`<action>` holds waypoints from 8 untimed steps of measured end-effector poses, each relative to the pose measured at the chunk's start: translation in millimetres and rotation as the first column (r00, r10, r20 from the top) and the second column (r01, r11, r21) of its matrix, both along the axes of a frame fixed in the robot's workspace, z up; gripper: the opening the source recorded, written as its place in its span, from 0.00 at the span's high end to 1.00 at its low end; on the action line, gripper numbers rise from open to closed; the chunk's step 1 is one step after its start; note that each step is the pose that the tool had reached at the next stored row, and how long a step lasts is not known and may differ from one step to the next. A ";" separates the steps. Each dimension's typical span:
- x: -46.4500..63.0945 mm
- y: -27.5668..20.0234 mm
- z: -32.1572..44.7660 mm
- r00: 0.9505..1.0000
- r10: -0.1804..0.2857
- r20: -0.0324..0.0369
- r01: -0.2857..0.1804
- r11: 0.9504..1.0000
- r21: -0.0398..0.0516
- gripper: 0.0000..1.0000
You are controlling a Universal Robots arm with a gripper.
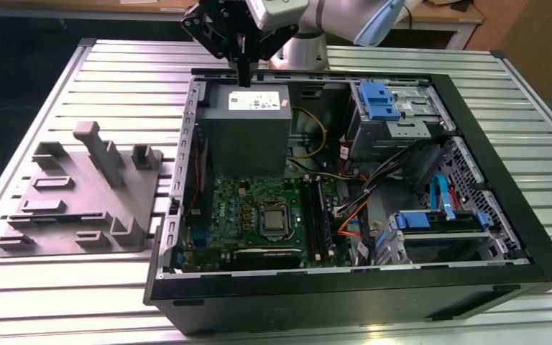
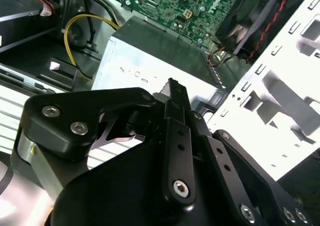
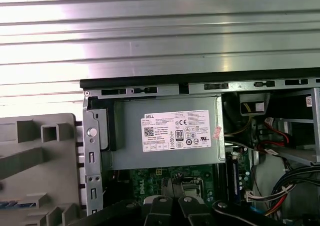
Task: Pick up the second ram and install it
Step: 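Reach for the second ram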
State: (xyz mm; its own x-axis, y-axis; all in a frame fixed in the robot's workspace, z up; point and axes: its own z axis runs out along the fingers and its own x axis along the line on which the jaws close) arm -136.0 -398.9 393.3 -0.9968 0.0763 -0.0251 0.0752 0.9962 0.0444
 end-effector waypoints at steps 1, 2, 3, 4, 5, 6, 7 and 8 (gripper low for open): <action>-1.1 0.0 0.0 1.000 0.000 0.000 0.000 1.000 0.000 0.90; -2.5 0.0 0.0 1.000 0.000 0.000 0.000 1.000 0.000 0.90; -4.0 0.0 0.0 1.000 0.000 0.000 0.000 1.000 0.000 0.90; -5.4 0.0 0.0 1.000 0.000 0.000 0.000 1.000 0.000 0.90; -6.9 0.0 0.0 1.000 0.000 0.000 0.000 1.000 0.000 0.90; -8.6 0.0 0.0 1.000 0.000 0.001 0.000 1.000 0.000 0.90; -10.2 0.0 0.0 1.000 0.000 0.001 0.000 1.000 0.000 0.90; -11.8 0.0 0.0 1.000 0.000 0.001 0.000 1.000 0.000 0.90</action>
